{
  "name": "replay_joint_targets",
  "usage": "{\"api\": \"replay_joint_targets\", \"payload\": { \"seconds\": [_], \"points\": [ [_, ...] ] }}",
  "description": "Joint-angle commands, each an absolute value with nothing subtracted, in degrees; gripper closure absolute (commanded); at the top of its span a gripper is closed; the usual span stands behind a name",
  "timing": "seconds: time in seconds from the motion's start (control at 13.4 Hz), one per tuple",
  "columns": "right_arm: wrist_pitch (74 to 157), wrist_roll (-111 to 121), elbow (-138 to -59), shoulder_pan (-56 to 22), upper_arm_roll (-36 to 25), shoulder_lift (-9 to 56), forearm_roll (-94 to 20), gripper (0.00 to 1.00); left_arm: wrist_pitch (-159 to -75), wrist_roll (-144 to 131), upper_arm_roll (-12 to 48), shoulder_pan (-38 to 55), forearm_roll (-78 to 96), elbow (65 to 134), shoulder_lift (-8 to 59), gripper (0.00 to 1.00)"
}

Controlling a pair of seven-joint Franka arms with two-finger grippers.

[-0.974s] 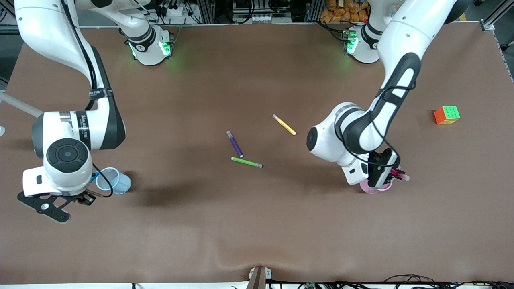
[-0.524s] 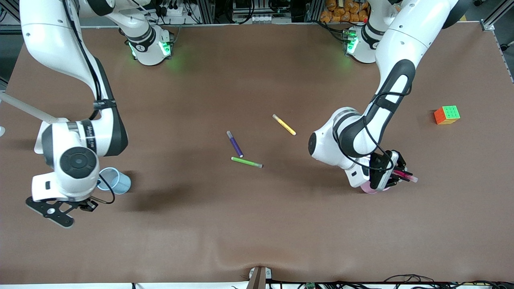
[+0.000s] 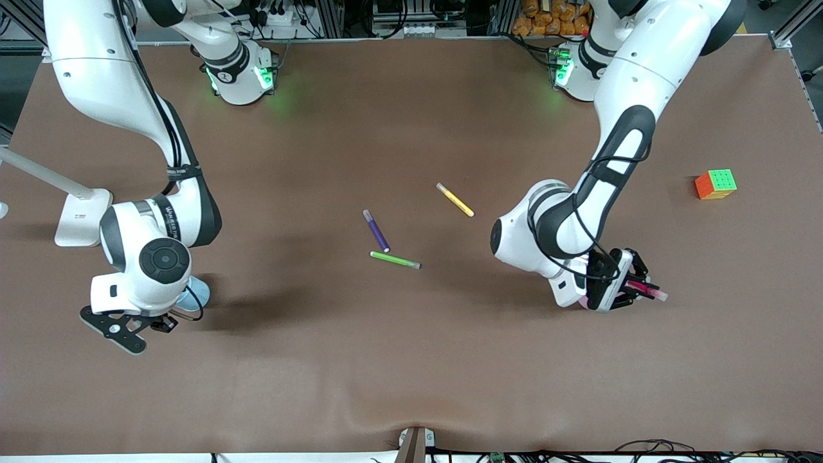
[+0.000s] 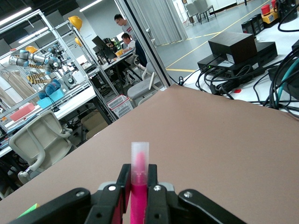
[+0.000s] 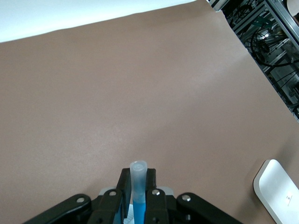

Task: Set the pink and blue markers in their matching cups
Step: 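Lower the pink marker into the pink cup while the right lowers blue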

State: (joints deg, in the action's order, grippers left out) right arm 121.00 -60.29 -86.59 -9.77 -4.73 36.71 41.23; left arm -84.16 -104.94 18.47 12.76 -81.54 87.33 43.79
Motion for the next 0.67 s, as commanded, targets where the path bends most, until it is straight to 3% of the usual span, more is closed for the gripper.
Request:
{"api": "replay_joint_targets", "payload": {
  "seconds": [0.0,0.15,0.22,0.3,0.37,0.6],
  "points": [
    [121.20,-62.40,-88.32,-10.02,-4.48,36.30,42.54,0.91,-82.88,-105.20,17.75,14.06,-83.06,84.02,46.58,1.00],
    [121.03,-65.11,-89.03,-10.46,-4.48,36.30,42.63,0.66,-82.88,-105.29,17.67,14.06,-83.32,84.02,47.37,1.00],
    [120.85,-65.39,-89.29,-10.55,-4.48,36.30,42.54,0.65,-82.97,-105.29,17.67,14.15,-83.32,83.85,47.63,1.00],
    [120.76,-65.39,-89.30,-10.72,-4.48,36.30,42.54,0.44,-82.97,-105.21,17.67,14.32,-83.23,83.33,47.72,1.00],
    [120.76,-65.48,-89.30,-10.72,-4.48,36.30,42.54,0.00,-82.97,-105.21,17.67,14.33,-83.23,83.32,48.16,1.00],
    [120.85,-63.46,-87.98,-10.37,-4.48,35.95,42.89,0.00,-82.97,-105.12,17.67,14.41,-83.23,82.71,49.04,1.00]
  ]
}}
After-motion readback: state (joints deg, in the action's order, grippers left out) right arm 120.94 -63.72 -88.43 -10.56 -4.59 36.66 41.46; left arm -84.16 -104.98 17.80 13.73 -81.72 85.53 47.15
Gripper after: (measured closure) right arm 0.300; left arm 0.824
